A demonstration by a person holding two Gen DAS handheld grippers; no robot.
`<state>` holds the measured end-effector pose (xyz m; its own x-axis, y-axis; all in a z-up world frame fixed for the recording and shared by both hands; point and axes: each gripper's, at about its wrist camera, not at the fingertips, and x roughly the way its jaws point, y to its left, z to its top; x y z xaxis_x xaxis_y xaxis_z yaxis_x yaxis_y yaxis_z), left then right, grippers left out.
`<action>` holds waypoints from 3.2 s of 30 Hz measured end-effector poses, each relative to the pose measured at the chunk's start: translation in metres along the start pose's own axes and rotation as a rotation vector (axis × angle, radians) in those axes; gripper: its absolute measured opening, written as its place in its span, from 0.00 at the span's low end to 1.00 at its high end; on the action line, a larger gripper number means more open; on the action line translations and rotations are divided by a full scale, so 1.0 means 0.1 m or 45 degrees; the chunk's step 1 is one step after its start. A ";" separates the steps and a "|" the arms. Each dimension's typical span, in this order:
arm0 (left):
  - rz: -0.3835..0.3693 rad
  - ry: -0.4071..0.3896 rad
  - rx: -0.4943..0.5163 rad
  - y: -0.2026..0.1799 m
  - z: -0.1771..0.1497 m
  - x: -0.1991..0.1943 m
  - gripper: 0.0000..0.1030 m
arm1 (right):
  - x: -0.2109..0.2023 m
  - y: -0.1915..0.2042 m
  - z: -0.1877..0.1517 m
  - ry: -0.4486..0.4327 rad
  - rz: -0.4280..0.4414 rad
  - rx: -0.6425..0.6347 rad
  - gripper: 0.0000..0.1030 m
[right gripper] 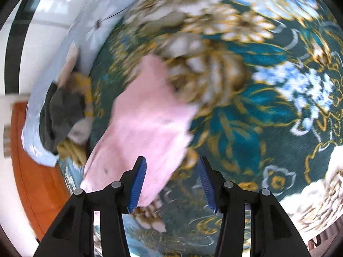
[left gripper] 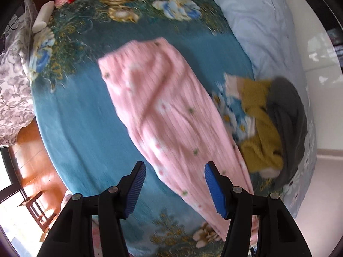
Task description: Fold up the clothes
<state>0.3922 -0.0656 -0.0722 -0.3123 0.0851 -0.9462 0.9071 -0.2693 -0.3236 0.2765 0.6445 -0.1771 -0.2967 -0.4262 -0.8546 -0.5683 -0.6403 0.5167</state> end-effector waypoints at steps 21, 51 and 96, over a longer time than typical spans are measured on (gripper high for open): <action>-0.397 0.307 0.150 0.88 2.43 0.85 0.76 | 1.98 4.16 -2.61 0.377 -0.088 -0.552 0.52; -0.527 0.651 0.336 0.30 2.63 1.86 0.71 | 1.75 4.20 -2.93 0.388 -0.484 -0.559 0.54; -0.520 0.637 0.174 1.51 2.29 2.00 0.63 | 2.47 4.56 -3.43 0.606 -0.546 -0.819 0.54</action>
<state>0.4021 -0.3089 -0.3088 -0.4252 0.6326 -0.6473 0.6892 -0.2372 -0.6846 0.2073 0.0279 -0.1341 0.2710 -0.1965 -0.9423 0.0240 -0.9773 0.2107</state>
